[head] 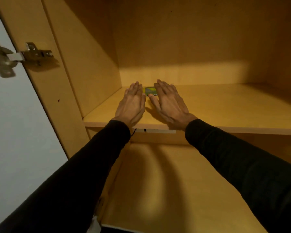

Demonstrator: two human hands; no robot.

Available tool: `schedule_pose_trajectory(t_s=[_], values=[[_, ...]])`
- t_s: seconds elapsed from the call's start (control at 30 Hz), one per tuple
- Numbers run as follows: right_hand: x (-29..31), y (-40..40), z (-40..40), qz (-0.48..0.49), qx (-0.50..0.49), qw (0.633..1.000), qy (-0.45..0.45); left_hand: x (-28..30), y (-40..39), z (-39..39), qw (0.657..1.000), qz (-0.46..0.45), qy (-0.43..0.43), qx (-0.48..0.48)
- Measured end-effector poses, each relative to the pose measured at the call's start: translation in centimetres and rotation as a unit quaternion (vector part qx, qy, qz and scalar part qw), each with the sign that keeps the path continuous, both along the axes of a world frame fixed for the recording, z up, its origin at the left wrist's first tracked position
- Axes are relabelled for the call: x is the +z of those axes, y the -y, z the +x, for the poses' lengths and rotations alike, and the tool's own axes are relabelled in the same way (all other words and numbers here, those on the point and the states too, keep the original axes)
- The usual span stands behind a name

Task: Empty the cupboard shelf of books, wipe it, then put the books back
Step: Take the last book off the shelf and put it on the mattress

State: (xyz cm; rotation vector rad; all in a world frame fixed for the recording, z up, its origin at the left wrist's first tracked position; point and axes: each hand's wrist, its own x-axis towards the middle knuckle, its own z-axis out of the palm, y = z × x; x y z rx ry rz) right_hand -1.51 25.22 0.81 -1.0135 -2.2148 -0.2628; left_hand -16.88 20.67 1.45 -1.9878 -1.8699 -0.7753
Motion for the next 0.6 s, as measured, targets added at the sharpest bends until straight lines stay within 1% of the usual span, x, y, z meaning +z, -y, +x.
schedule_pose_trajectory(t_s=[0.17, 0.33, 0.47, 0.6], values=[[1.0, -3.0, -2.8, 0.001, -0.023, 1.0, 0.013, 0.4, -3.8, -2.8, 1.0, -0.004, 0.003, -0.01], [1.0, -5.1, -4.2, -0.022, -0.045, 0.998, 0.033, -0.1, -6.3, -4.5, 0.997, -0.043, 0.053, 0.025], [0.8, -6.4, -4.2, -0.054, -0.06, 0.996, 0.048, -1.1, -8.3, -5.4, 0.991, -0.073, 0.101, 0.047], [0.5, -8.5, -3.4, -0.122, -0.091, 0.988, 0.019, -2.1, -10.6, -6.1, 0.98, -0.122, 0.148, 0.052]])
